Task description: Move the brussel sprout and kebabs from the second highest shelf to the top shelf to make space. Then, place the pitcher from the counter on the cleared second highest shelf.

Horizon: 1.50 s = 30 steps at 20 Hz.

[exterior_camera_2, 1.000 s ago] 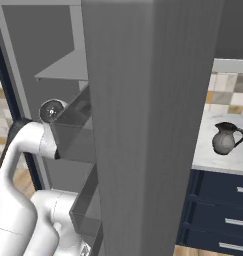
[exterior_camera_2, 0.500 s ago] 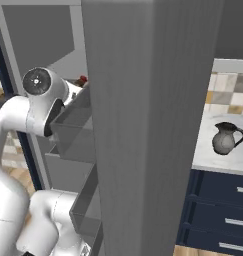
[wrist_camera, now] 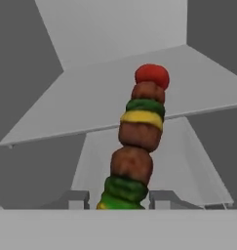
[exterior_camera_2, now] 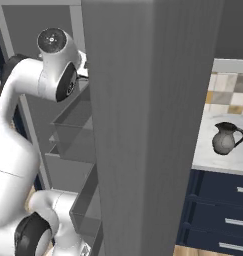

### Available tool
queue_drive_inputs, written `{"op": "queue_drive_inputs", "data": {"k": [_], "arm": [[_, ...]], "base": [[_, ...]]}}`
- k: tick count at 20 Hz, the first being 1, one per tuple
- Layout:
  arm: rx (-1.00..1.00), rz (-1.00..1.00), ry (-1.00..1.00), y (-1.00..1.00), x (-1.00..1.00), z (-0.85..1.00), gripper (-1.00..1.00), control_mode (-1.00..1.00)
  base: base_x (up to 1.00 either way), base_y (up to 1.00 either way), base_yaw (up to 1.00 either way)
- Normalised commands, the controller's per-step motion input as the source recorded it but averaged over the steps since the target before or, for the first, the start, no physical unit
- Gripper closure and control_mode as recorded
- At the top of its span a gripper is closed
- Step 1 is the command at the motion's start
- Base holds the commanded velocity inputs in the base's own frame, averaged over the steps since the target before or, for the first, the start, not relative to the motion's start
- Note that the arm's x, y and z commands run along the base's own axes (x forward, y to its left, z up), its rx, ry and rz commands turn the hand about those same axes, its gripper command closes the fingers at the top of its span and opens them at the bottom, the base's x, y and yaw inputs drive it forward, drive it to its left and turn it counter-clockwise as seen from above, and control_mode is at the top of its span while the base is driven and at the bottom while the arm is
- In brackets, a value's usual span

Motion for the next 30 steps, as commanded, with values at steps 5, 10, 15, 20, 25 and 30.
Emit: {"op": "queue_drive_inputs", "data": {"k": [5, 10, 15, 20, 25, 30], "arm": [[0.00, 0.00, 0.00, -0.08, 0.88, -0.11, 1.00, -1.00], [0.00, 0.00, 0.00, 0.00, 0.94, -0.29, 1.00, -1.00], [0.00, 0.00, 0.02, 0.00, 0.99, -0.46, 1.00, -1.00], [-0.01, 0.00, 0.08, 0.00, 1.00, -0.51, 1.00, -1.00], [0.00, 0.00, 0.08, -0.01, 0.95, -0.32, 1.00, -1.00], [0.00, 0.00, 0.06, 0.00, 0.95, -0.24, 1.00, -1.00]], "base": [[0.00, 0.00, 0.00], [0.00, 0.00, 0.00], [0.00, 0.00, 0.00], [0.00, 0.00, 0.00], [0.00, 0.00, 0.00], [0.00, 0.00, 0.00]]}}
